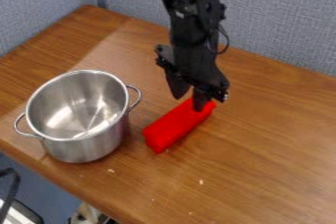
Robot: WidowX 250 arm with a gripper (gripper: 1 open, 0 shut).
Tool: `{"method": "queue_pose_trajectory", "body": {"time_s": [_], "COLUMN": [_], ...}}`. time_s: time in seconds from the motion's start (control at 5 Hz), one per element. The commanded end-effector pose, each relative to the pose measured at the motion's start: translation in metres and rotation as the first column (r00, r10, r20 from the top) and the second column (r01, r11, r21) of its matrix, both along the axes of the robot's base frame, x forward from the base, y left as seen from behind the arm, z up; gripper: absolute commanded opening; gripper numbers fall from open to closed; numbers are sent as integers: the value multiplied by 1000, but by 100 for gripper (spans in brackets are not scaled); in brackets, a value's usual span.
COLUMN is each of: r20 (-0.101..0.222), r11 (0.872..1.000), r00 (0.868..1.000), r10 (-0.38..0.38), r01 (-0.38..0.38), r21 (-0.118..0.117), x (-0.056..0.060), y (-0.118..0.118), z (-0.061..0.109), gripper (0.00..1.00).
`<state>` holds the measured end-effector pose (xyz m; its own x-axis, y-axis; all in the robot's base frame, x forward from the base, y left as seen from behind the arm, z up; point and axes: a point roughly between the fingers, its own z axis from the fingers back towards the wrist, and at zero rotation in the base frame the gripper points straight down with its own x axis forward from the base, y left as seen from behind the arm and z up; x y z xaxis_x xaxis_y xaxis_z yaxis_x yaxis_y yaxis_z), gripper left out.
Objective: Move the red object from the metal pot to the table
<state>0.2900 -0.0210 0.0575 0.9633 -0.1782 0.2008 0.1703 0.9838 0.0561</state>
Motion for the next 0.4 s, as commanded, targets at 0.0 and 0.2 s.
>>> {"method": "queue_pose_trajectory", "body": {"time_s": [0.0,0.2], "r20": [36,27], "r11": [1000,998], "r00": [999,997], "r10": [24,70], "r01": [-24,-70], "r21": [-2,-2], "x": [13,10], "y": [9,12], "z": [5,-3], "gripper": [0,0]}}
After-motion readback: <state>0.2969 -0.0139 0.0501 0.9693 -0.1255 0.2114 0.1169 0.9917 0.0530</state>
